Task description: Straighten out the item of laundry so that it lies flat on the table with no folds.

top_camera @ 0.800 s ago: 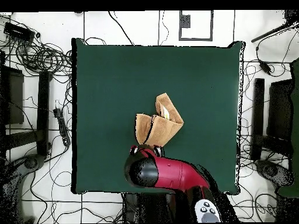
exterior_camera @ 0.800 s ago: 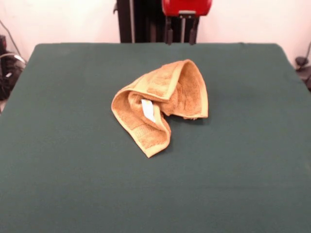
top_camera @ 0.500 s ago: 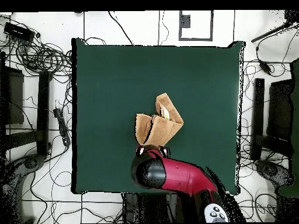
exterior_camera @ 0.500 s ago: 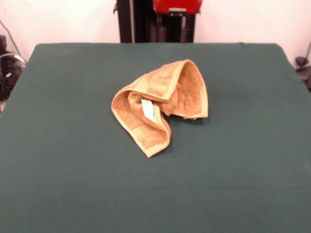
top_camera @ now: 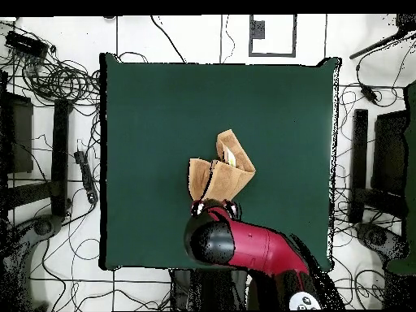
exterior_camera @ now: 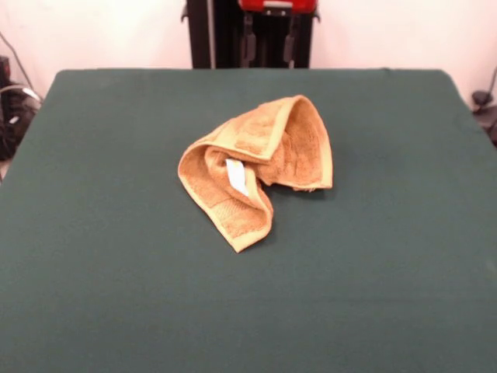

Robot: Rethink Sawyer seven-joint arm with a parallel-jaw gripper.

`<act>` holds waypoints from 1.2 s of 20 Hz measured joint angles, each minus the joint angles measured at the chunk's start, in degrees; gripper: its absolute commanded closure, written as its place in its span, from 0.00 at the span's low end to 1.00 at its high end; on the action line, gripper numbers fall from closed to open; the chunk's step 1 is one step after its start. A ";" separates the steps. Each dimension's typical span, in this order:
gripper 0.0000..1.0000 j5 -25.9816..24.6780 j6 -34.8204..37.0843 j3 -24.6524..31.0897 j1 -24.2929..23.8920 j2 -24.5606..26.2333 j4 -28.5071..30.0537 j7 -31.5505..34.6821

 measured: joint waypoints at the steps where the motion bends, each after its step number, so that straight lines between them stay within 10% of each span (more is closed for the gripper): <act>1: 0.00 0.00 0.00 0.00 0.00 -0.09 0.00 0.00; 24: 0.00 0.77 0.00 -1.86 6.50 7.18 -6.33 0.00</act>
